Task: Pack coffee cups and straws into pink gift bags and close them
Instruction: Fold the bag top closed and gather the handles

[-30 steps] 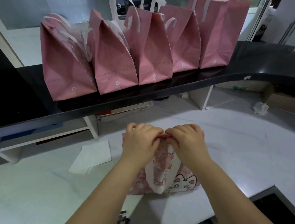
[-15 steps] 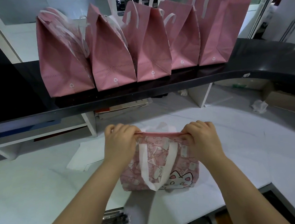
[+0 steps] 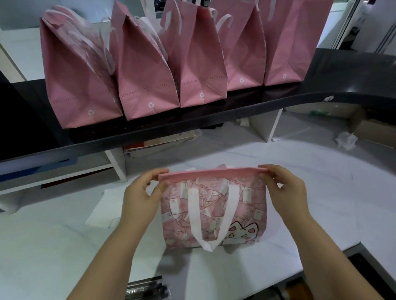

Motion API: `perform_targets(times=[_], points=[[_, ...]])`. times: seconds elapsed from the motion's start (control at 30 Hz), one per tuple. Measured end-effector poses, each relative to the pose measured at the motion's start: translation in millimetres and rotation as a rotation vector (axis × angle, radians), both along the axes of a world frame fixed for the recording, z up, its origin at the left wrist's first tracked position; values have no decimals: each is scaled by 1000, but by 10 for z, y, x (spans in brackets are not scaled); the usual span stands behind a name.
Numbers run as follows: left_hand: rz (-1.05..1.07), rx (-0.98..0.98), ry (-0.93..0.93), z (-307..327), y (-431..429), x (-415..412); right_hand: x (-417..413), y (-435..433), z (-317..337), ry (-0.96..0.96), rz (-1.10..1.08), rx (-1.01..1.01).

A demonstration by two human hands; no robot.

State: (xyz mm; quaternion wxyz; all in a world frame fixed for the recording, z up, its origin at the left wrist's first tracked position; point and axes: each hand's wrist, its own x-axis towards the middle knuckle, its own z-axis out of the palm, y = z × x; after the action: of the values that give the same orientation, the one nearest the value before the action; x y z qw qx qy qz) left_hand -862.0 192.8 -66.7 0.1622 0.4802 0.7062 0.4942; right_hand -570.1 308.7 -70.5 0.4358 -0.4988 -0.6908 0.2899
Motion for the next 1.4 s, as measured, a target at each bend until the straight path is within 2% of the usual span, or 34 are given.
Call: perform_targets(times=[0.07, 0.13, 0.27, 0.4, 0.57, 0.67, 0.83, 0.97, 1.17, 1.4], points=[[-30, -16, -211, -185, -150, 54, 77, -136, -190, 212, 66, -205], [-39, -89, -374, -482, -362, 121, 179, -323, -478, 312, 147, -388], [-79, -226, -488, -899, -607, 257, 262, -630, -839, 371, 229, -624], [0, -191, -534, -801, -403, 321, 197, -550, -753, 424, 266, -662], [-48, -124, -690, -542, -137, 448, 113, -562, -500, 585, 89, -594], [-193, -147, -769, -400, -72, 460, 198, -765, -358, 670, -85, -483], [-470, -217, -852, -234, 0, 756, 394, -1413, -130, 782, -493, -265], [-701, -273, -834, -39, 12, 1284, 644, -1957, 48, 801, -754, -181], [-930, -368, -804, 245, -100, 2254, 1225, -2685, 383, 782, -1014, -3], [-1277, -505, -805, 682, -709, 3570, 2120, -3805, 755, 815, -1315, 280]])
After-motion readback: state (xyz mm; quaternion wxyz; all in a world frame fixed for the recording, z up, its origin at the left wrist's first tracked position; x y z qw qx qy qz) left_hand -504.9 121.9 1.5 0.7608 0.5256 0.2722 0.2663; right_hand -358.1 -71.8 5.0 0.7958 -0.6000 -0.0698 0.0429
